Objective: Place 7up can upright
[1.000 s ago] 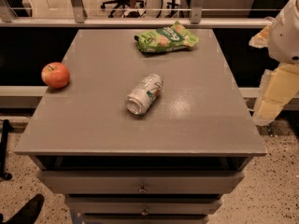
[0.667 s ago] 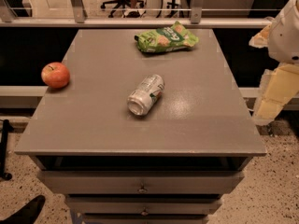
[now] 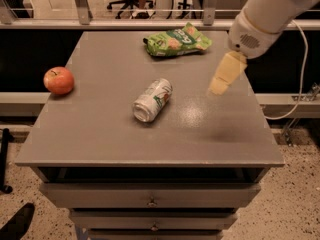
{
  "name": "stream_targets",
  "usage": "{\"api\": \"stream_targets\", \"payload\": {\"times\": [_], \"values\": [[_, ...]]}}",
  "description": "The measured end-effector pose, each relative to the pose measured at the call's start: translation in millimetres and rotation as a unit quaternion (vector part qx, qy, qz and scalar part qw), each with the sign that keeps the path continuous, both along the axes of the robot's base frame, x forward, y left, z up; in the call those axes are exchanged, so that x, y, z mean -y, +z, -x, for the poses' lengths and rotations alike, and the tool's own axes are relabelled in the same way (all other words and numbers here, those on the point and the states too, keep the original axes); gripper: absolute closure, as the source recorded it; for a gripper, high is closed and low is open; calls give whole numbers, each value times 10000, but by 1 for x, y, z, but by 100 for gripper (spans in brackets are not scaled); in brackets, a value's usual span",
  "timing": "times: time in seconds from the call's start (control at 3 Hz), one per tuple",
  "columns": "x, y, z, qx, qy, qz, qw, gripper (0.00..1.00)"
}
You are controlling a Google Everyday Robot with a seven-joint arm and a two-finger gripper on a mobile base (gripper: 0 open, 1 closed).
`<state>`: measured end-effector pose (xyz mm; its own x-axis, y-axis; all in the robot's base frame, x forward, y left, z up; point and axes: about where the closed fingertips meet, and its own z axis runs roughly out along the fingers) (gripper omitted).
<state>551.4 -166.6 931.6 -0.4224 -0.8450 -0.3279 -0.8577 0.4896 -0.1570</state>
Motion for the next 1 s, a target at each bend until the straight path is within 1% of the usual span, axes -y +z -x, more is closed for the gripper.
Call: {"api": "stream_targets", "payload": {"times": [0.33, 0.67, 1.0], "values": [[-24, 4, -58, -179, -866, -511, 9948, 0], [-35, 14, -85, -310, -1590, -864, 9830, 0], [-37, 17, -90, -330, -1796, -962, 9785, 0]]}}
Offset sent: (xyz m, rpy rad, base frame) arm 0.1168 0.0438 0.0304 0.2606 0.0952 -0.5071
